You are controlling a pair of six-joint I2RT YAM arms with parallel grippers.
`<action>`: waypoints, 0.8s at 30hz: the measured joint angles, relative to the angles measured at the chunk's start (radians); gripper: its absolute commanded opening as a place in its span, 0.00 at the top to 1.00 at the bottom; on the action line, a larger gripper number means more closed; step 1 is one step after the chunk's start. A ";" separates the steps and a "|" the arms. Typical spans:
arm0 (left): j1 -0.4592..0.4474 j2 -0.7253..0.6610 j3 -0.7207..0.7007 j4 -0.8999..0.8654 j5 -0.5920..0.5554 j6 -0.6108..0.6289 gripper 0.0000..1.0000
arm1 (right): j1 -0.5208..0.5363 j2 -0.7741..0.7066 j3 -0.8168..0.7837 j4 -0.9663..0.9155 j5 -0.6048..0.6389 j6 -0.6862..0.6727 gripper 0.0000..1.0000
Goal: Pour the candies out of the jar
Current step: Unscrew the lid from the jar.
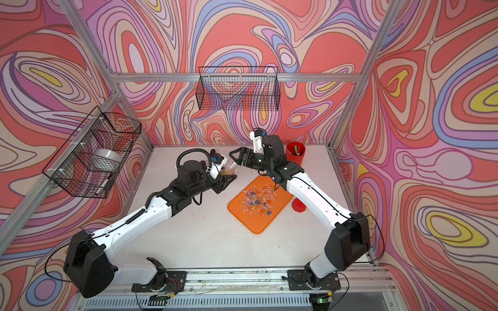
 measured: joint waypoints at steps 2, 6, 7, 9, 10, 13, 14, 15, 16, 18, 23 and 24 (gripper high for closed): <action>0.000 0.000 0.000 0.014 0.000 -0.006 1.00 | 0.000 0.006 0.000 -0.008 0.007 0.001 0.24; 0.000 0.000 0.000 0.020 -0.004 -0.007 1.00 | 0.002 0.011 0.000 -0.021 0.026 -0.007 0.30; 0.000 0.000 0.000 0.019 -0.005 -0.007 1.00 | 0.002 0.011 0.000 -0.020 0.026 -0.009 0.33; 0.000 0.000 -0.001 0.018 -0.005 -0.007 1.00 | 0.004 0.011 0.000 -0.014 0.024 -0.012 0.40; 0.000 0.000 -0.001 0.017 -0.006 -0.007 1.00 | 0.005 0.011 -0.001 -0.011 0.023 -0.010 0.43; 0.000 0.000 -0.002 0.019 -0.006 -0.012 1.00 | 0.007 0.011 -0.003 0.005 0.015 -0.001 0.54; 0.000 0.000 -0.002 0.021 -0.004 -0.015 1.00 | 0.006 0.011 -0.006 0.019 0.011 0.005 0.56; 0.000 0.000 -0.002 0.023 -0.004 -0.016 1.00 | 0.005 0.010 -0.011 0.029 0.005 0.006 0.58; 0.000 0.000 -0.002 0.023 -0.002 -0.017 1.00 | 0.002 0.009 -0.017 0.041 -0.006 0.005 0.59; 0.009 0.000 -0.002 0.024 0.018 -0.023 1.00 | -0.003 0.008 -0.030 0.067 -0.034 -0.005 0.61; 0.094 0.000 -0.007 0.066 0.254 -0.090 1.00 | -0.020 -0.003 -0.048 0.151 -0.163 -0.096 0.65; 0.105 0.000 -0.008 0.079 0.296 -0.101 1.00 | -0.023 -0.007 -0.048 0.162 -0.186 -0.116 0.65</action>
